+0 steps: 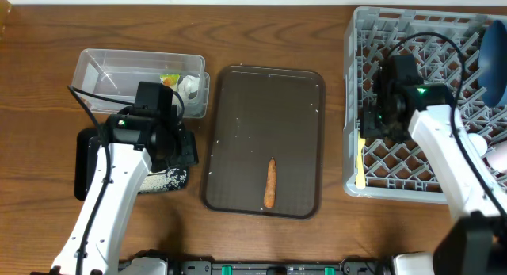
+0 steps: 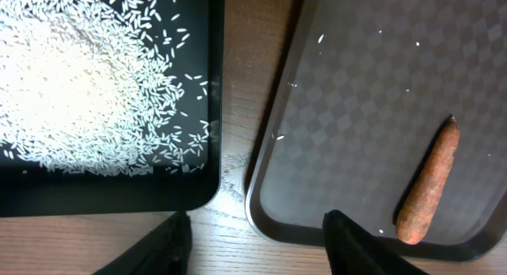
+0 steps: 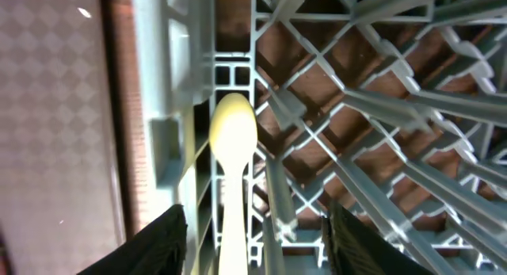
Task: Sort waste into correct bins and load items into the dishwasher rack
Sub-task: 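Carry the spoon with the right gripper and stand it in the rack, then reach the left gripper to the carrot and grasp it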
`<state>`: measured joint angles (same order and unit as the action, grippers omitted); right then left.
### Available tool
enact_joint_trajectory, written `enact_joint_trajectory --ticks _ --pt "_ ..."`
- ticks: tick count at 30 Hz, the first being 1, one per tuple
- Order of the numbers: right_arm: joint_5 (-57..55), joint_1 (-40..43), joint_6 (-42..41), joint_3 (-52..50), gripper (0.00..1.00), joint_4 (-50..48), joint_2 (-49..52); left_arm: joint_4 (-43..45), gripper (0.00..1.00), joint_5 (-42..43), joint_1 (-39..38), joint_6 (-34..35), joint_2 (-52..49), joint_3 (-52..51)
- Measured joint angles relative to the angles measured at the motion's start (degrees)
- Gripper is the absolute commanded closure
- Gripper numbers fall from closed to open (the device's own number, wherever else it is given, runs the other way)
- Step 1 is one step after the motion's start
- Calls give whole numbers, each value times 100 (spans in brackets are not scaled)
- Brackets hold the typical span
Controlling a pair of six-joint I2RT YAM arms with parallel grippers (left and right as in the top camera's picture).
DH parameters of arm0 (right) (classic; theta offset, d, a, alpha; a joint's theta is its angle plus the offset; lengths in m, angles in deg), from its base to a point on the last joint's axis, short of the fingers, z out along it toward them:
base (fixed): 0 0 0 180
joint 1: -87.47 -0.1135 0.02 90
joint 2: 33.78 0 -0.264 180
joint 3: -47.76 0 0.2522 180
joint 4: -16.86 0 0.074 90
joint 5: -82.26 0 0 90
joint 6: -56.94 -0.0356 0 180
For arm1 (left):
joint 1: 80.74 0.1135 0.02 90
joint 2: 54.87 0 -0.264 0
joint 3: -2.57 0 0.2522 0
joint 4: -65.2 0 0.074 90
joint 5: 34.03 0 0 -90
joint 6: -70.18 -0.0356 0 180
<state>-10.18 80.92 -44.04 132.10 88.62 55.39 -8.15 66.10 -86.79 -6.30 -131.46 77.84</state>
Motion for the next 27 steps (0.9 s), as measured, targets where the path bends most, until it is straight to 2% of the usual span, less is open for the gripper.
enact_joint_trajectory --ticks 2,5,9,15,19,27 --pt "15 0 -13 -2 20 55 -345 0 41 2 -2 0 0 0" --pt "35 15 22 -4 13 136 -977 46 41 0 -68 2 0 0" --pt "35 94 37 -2 12 409 -1537 249 39 -2 -426 2 0 -2" --pt "35 195 57 -7 9 782 -1578 693 37 2 -1342 4 -107 -2" --pt "33 195 79 -20 9 817 -1561 1032 36 -2 -2081 24 -485 -2" --pt "33 195 83 -24 8 817 -1561 1373 36 2 -2997 326 -1482 -2"
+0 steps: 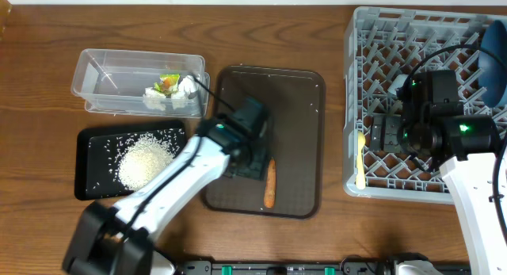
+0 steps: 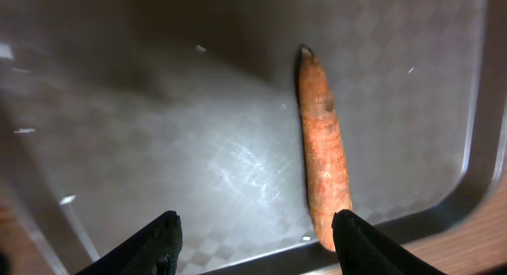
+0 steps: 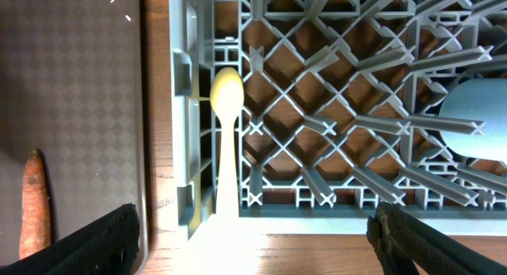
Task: Sort waste into correct bins and load items into the dishwasher rack
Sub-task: 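Reach the left gripper to the carrot and grasp it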
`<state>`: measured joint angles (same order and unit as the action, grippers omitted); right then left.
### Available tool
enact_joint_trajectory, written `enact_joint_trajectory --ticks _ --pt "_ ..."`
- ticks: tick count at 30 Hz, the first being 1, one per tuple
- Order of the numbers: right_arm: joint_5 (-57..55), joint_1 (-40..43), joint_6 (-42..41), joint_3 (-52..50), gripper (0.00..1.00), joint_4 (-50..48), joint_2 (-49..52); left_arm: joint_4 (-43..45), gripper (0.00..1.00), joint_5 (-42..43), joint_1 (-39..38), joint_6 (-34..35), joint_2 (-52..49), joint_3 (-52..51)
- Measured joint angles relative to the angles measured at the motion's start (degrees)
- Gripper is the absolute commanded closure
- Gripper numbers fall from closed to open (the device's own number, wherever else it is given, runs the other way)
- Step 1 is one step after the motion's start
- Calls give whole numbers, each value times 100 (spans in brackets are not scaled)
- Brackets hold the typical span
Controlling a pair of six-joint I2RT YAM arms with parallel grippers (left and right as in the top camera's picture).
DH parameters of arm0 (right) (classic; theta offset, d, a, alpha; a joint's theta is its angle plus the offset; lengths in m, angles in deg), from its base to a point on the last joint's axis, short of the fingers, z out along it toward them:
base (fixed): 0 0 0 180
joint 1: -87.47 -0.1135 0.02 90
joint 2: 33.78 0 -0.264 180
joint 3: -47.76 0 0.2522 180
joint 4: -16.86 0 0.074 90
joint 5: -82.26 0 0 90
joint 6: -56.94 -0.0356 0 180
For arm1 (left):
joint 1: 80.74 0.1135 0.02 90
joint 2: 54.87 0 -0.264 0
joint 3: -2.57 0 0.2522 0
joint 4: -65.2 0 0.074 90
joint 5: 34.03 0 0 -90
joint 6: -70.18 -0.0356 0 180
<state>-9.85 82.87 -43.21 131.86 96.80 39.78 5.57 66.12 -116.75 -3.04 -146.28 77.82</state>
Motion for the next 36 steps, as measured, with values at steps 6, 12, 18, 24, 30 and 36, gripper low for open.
enact_joint_trajectory --ticks 6,12,18,24,30,36 --pt "-2 0 2 -2 7 0 0 284 36 0 -361 317 -651 0" --pt "-4 -2 13 -31 7 -4 11 361 32 46 -601 560 -953 0" --pt "-9 0 13 -48 7 -11 33 501 32 245 -728 669 -962 -2" --pt "-20 0 13 -48 7 -11 33 551 32 328 -839 789 -962 -2" --pt "-22 0 13 -50 7 -11 33 634 32 341 -881 881 -964 -52" --pt "-22 0 13 -61 7 -9 33 643 32 341 -881 896 -1064 -59"
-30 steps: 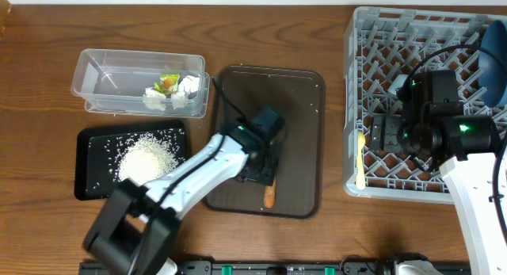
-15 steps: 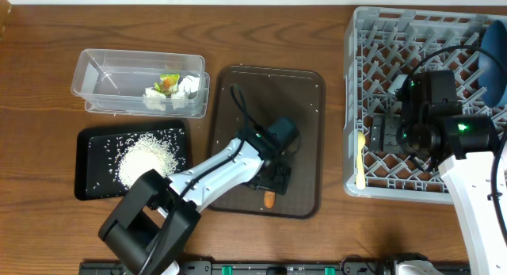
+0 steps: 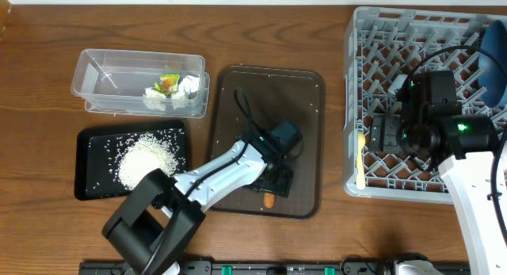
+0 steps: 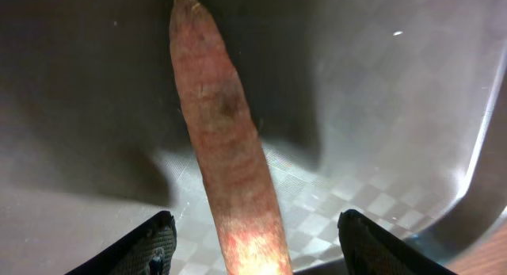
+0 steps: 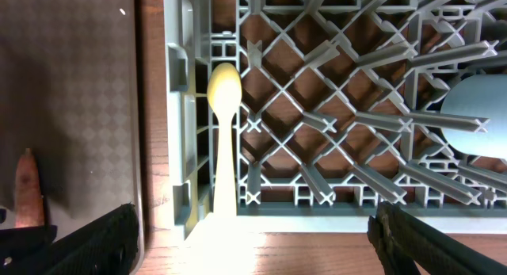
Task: Sort waste into correct bins and load items into the dishwasher rack
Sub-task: 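Reach the left gripper to the carrot and grasp it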
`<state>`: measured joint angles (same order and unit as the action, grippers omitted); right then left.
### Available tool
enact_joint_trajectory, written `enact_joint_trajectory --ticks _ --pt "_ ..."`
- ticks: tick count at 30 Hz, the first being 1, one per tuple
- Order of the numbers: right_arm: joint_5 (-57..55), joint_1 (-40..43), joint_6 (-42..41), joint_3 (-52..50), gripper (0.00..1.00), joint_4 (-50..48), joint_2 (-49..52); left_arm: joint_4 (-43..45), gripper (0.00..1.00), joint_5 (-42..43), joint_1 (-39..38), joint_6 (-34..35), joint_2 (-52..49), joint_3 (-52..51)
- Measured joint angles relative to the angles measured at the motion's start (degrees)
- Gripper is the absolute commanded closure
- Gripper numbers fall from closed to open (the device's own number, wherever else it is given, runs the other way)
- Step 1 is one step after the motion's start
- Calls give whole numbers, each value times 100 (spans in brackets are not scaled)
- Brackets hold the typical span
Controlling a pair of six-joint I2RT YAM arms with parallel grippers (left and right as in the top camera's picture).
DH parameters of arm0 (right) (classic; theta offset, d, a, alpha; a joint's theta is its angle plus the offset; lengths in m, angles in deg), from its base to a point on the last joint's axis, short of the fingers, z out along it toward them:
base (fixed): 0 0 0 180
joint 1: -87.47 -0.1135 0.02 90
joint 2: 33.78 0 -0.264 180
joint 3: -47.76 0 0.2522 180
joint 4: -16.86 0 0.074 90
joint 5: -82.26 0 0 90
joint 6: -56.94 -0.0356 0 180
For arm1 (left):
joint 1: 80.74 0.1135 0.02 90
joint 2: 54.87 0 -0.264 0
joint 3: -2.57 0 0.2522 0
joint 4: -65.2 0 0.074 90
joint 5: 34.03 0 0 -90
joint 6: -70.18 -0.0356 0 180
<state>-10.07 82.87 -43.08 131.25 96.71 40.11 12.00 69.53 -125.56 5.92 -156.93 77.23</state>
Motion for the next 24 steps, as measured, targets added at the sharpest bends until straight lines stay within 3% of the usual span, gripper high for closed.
enact_joint_trajectory --ticks 21,24 --pt "0 0 2 -7 8 -2 0 28 34 -177 -116 278 -105 -81" --pt "0 0 0 -7 9 -2 0 28 47 -190 -116 284 -105 -81"
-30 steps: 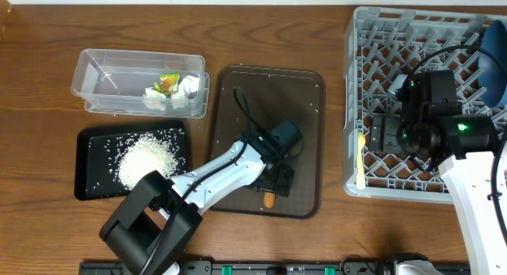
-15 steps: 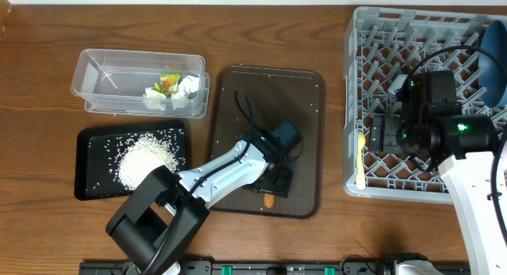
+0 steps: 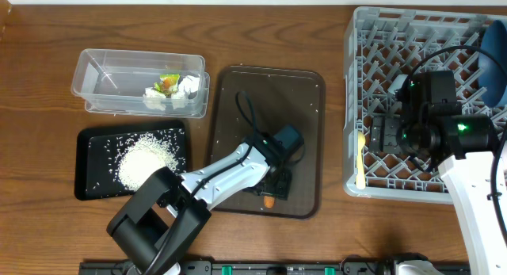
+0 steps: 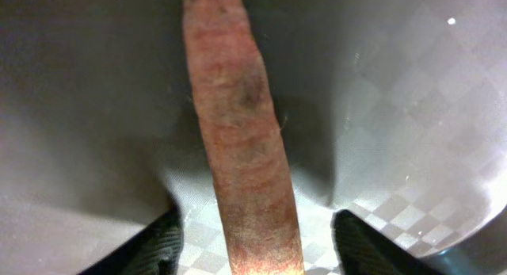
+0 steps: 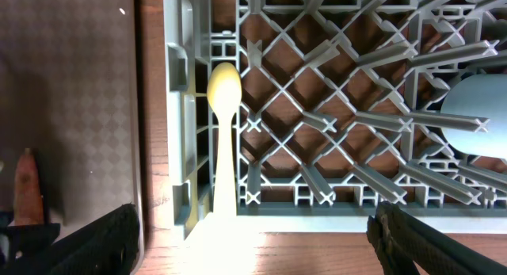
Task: Sort waste into correct bins and load items into the dishwasher rack
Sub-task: 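Reach the left gripper to the carrot and grasp it, then carry the carrot with the left gripper and drop it on the black tray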
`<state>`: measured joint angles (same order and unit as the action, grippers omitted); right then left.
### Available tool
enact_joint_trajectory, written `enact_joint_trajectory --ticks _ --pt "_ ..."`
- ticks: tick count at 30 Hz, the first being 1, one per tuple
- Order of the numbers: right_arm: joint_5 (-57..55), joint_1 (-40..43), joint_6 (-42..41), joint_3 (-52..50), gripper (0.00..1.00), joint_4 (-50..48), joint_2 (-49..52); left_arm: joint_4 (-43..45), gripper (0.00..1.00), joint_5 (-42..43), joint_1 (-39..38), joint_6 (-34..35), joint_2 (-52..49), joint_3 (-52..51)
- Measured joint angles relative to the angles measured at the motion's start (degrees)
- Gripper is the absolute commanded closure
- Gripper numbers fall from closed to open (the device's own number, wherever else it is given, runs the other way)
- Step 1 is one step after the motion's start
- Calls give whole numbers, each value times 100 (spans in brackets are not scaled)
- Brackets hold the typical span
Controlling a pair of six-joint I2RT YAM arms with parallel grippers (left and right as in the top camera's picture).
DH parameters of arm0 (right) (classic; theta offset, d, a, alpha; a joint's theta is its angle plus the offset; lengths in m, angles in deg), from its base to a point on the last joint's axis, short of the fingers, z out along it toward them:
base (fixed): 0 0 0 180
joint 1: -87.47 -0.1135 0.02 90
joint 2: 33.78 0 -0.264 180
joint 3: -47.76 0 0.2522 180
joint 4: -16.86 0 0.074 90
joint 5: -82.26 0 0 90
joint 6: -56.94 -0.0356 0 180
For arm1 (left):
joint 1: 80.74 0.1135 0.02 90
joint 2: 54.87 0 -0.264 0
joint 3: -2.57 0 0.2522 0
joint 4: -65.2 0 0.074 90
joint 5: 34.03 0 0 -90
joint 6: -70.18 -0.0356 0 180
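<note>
An orange carrot [image 4: 238, 124] lies on the dark brown tray [image 3: 301, 93], near its front edge. My left gripper [image 4: 253, 247] is low over it and open. One finger stands on each side of the carrot, with a narrow gap to each. In the overhead view only the carrot's tip [image 3: 270, 201] shows past the gripper. My right gripper [image 5: 255, 243] hangs wide open and empty over the front left part of the grey dishwasher rack [image 3: 372, 37]. A yellow spoon [image 5: 224, 148] lies in the rack along its left wall.
A clear bin [image 3: 111, 73] holding food scraps stands at the back left. In front of it is a black tray [image 3: 89, 148] with a pile of rice. A blue dish [image 3: 495, 57] sits at the rack's far right. Rice grains dot the brown tray.
My left gripper has come a little lower over the carrot, and its fingers stand slightly nearer the carrot's sides. The right arm has not moved.
My left gripper was over the edge of the rice tray, and my right gripper was low over the yellow spoon in the rack. Then the left stood over the brown tray beside the carrot, and the right was higher. Later the left straddled the carrot, as now.
</note>
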<state>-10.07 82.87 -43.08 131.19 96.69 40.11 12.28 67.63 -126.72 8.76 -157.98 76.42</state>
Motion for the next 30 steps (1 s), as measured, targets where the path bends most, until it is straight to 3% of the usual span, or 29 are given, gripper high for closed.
enact_joint_trajectory --ticks 18,25,30 --pt "-2 -2 0 0 8 0 0 -2 78 -4 0 0 0 -83" --pt "0 0 0 0 8 0 0 -76 81 -9 17 -4 4 -81" --pt "0 0 2 0 8 0 0 -702 81 -251 278 -28 144 -79"
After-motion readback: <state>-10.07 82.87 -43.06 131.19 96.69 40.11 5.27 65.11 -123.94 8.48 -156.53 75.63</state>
